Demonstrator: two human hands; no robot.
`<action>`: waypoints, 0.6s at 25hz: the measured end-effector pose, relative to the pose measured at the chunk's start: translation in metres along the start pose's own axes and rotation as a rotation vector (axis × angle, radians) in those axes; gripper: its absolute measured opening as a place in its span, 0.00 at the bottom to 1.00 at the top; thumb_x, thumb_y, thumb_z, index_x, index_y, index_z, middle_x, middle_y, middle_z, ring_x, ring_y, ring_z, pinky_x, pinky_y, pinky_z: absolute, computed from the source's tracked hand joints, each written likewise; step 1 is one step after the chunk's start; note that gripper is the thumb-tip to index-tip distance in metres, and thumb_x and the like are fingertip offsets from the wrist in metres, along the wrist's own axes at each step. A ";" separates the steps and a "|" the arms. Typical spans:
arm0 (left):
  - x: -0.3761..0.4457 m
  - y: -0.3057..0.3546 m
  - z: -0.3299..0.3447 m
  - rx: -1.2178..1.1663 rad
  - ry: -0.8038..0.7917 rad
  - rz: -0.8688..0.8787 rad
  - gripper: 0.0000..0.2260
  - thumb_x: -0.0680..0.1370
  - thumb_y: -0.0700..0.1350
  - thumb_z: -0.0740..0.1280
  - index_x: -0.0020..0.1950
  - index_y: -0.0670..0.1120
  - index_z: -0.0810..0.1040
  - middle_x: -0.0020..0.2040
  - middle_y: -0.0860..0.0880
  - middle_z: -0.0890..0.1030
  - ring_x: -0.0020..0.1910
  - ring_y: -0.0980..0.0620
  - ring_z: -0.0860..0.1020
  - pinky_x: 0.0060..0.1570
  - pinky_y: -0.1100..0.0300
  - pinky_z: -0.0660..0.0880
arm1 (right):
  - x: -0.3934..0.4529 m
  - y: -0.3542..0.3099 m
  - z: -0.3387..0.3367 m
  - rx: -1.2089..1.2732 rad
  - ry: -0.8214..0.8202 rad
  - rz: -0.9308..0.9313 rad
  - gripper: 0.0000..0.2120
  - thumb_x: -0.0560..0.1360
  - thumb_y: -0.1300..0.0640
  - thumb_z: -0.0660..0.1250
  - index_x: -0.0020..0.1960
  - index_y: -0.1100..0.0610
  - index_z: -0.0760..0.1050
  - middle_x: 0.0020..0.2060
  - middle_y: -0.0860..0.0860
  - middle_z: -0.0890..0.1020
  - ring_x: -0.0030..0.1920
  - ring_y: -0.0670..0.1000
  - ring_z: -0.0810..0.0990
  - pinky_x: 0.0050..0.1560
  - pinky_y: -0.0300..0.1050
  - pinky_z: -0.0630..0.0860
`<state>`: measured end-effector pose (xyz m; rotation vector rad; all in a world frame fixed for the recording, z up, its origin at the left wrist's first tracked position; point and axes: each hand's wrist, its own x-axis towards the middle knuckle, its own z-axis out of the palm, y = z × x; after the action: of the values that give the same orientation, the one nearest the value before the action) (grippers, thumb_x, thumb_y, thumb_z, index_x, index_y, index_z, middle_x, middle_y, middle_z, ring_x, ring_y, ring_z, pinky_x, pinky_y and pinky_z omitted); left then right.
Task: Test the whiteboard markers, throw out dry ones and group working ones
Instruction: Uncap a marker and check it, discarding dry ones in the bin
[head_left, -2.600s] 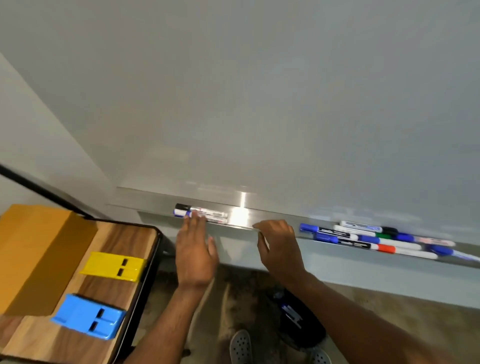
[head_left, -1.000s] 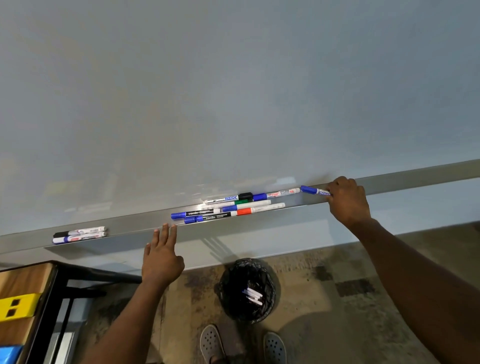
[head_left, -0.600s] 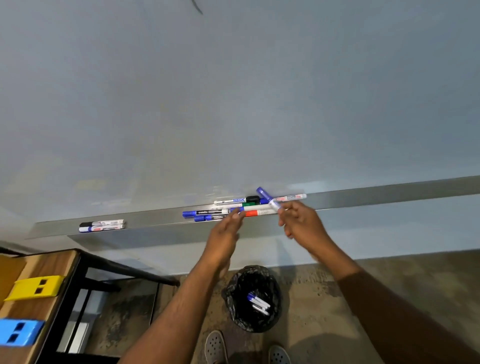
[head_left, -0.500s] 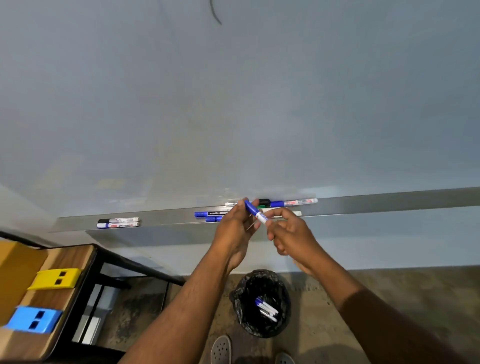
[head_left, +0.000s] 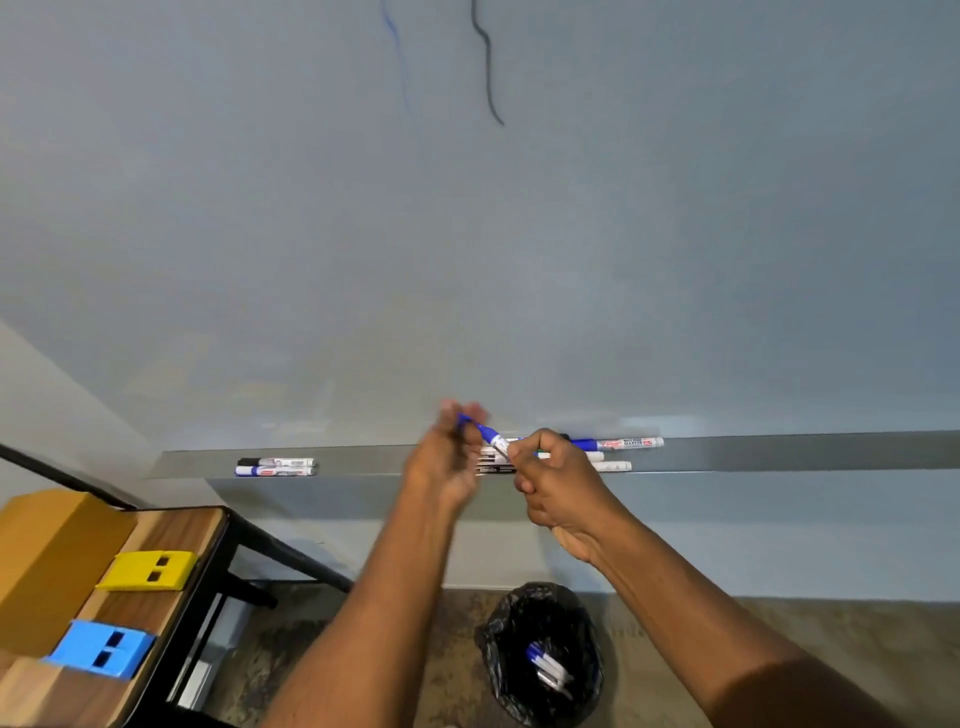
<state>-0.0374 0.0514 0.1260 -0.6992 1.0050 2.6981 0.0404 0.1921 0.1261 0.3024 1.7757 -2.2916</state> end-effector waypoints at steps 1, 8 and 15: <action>0.006 0.029 -0.005 -0.048 0.033 0.066 0.12 0.82 0.46 0.59 0.41 0.44 0.72 0.29 0.47 0.81 0.23 0.57 0.78 0.25 0.68 0.72 | -0.003 -0.001 -0.004 -0.065 0.000 -0.040 0.07 0.80 0.57 0.64 0.44 0.57 0.71 0.26 0.51 0.66 0.22 0.45 0.58 0.23 0.36 0.53; -0.013 0.120 0.063 0.949 0.063 1.048 0.08 0.78 0.48 0.67 0.40 0.50 0.79 0.35 0.51 0.83 0.33 0.56 0.81 0.41 0.59 0.77 | 0.009 -0.055 0.010 -0.247 0.044 -0.320 0.10 0.79 0.65 0.61 0.51 0.49 0.72 0.34 0.53 0.75 0.25 0.48 0.66 0.25 0.39 0.64; -0.065 0.198 0.174 1.079 -0.055 1.652 0.13 0.78 0.48 0.66 0.58 0.43 0.80 0.54 0.49 0.82 0.53 0.53 0.78 0.53 0.61 0.73 | -0.001 -0.235 0.044 -0.237 -0.069 -0.872 0.12 0.80 0.66 0.60 0.58 0.53 0.75 0.47 0.56 0.85 0.41 0.51 0.83 0.42 0.41 0.78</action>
<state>-0.1080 0.0157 0.3857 0.7848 3.5534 1.9283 -0.0304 0.2060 0.3540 -0.7252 2.4267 -2.4649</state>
